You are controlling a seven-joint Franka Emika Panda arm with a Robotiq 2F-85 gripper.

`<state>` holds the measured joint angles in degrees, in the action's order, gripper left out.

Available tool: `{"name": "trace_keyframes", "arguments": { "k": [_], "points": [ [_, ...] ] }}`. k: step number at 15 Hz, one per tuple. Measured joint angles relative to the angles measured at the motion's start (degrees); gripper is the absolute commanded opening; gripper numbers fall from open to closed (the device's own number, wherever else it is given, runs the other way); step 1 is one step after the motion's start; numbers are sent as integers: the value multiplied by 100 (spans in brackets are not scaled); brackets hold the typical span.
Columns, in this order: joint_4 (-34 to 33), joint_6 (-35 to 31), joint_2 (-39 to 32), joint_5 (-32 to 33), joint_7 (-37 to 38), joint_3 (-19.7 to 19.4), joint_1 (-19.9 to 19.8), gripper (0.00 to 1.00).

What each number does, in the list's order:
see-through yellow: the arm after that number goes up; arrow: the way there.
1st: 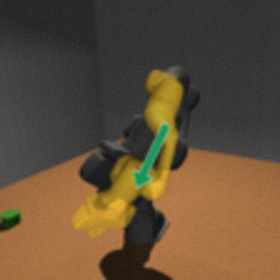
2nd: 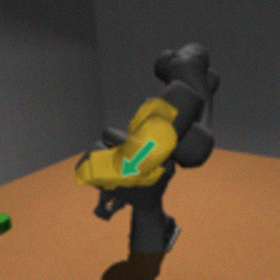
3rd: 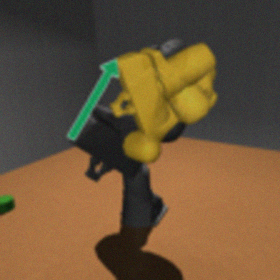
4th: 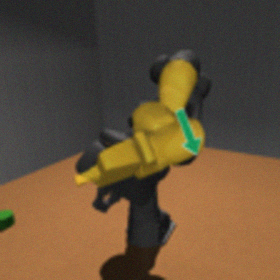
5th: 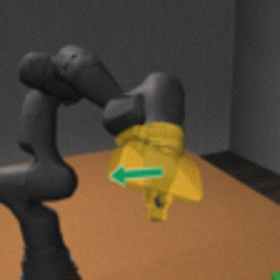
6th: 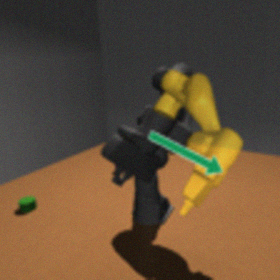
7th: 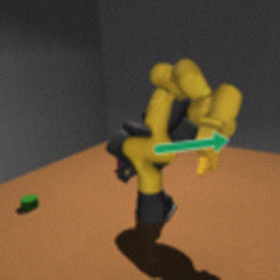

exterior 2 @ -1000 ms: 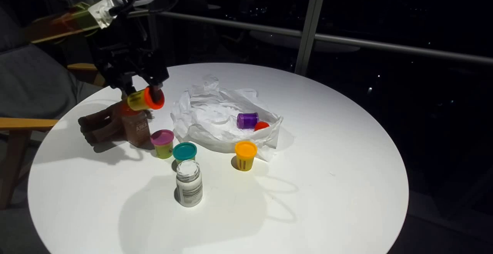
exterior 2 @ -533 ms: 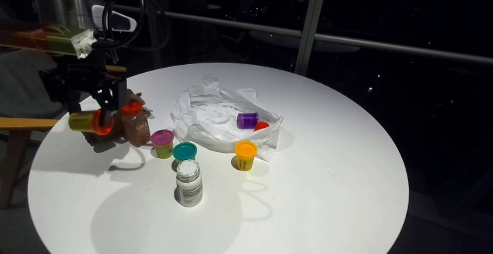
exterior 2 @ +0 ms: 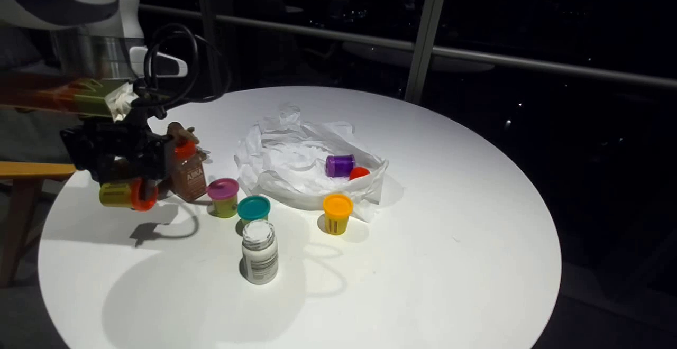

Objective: Remove the things from the plastic bag and put them on the table

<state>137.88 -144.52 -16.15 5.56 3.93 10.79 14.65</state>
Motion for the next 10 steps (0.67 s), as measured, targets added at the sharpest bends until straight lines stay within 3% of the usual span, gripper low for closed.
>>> {"name": "trace_keyframes", "arguments": {
  "k": [3,4,6,8,10],
  "points": [
    [-25,-347,-302,441,340,-101,129,27],
    [-26,-431,-365,563,423,-146,178,32],
    [-26,-575,-411,775,561,-245,274,79],
    [-25,-688,-396,1013,728,-369,375,83],
    [-24,-812,-359,1286,960,-517,482,96]
  ]
}}
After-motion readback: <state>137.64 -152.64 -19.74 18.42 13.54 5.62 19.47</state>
